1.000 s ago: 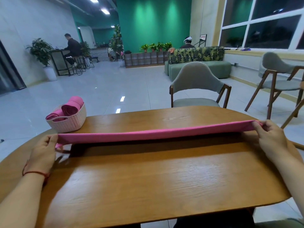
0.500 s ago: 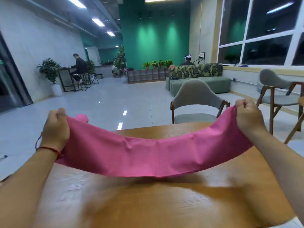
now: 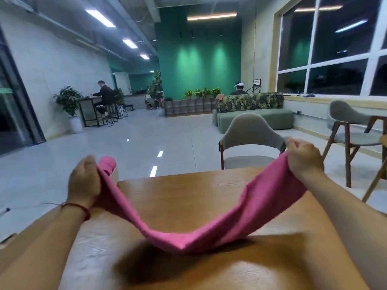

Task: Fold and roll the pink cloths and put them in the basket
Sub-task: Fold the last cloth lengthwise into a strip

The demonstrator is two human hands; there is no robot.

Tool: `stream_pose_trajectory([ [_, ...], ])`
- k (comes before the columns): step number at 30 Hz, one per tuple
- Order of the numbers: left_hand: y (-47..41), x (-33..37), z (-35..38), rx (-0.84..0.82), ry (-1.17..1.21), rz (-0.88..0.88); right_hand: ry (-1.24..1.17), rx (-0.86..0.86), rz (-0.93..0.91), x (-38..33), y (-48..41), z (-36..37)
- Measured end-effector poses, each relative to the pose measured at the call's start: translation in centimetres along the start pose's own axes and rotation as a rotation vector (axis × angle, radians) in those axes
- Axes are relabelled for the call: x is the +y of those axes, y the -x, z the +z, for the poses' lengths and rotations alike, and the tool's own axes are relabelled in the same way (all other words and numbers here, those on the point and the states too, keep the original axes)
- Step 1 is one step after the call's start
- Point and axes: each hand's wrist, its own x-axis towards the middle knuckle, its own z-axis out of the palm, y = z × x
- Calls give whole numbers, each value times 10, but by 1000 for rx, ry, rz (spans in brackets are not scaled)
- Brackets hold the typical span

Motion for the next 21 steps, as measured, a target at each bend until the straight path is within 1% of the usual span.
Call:
stream_pose_trajectory([
  [2,-3,7,1,-18,40,27,-27,-31,-21,-5,-3,-3],
  [3,-8,3,-7,22,29,16,-27,-22,11,2,-7,-10],
  [6,-18,-24,-36,166,-27,-94,-27,87,224,34,-15,-37],
  [7,-17,-28,-41,182,-23,-110,-50,119,230,39,-16,-40],
  [9,-14,-18,-37,181,3,-117,-139,159,193,21,-17,-37],
  [12,-7,7,-24,174,60,-89,-310,134,184,-11,-21,-29],
  [14,-11,7,-28,190,91,-68,-356,137,211,-11,-26,-34],
  [17,-24,-20,-42,255,74,-123,-290,188,367,21,-31,-49],
  [18,-25,-27,-46,262,53,-126,-259,198,389,29,-30,-51],
  [21,-22,-15,-38,250,51,-90,-260,206,342,22,-26,-45],
])
